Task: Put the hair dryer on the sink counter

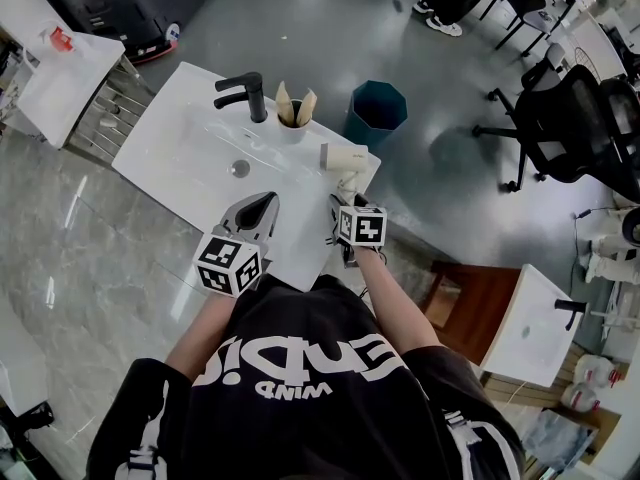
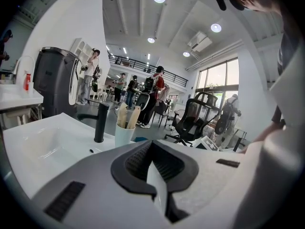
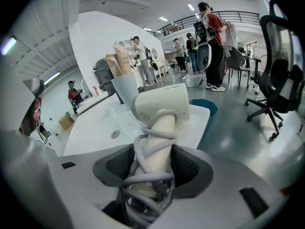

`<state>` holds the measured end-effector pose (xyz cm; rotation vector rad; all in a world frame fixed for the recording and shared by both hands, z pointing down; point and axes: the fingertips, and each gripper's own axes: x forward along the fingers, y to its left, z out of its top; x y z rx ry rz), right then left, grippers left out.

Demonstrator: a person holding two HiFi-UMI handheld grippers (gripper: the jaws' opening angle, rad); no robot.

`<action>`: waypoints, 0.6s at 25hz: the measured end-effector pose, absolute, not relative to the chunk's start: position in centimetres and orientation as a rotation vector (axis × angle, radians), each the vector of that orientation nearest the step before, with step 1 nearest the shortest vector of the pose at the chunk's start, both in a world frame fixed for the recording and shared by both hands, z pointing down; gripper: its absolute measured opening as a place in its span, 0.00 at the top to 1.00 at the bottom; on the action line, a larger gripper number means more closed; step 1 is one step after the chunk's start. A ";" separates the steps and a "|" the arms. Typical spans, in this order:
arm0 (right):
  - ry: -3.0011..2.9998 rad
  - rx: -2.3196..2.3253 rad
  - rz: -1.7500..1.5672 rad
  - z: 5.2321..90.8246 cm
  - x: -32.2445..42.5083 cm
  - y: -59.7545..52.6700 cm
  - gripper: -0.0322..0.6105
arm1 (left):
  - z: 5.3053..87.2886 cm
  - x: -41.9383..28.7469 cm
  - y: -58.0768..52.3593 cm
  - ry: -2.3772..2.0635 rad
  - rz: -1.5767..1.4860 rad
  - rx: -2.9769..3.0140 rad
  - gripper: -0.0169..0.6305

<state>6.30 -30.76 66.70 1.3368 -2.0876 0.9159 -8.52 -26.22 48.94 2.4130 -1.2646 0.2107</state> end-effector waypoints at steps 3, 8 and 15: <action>-2.074 1.341 0.895 66.8 6.4 -30.6 0.57 | 49.1 -8.5 -26.1 -1.259 0.214 2.407 0.96; -2.071 1.373 0.839 66.3 7.1 -30.7 0.52 | 49.2 -8.1 -25.9 -1.248 0.219 2.408 0.96; -2.105 1.394 0.763 64.8 7.6 -30.7 0.50 | 49.3 -7.8 -25.7 -1.235 0.222 2.411 0.96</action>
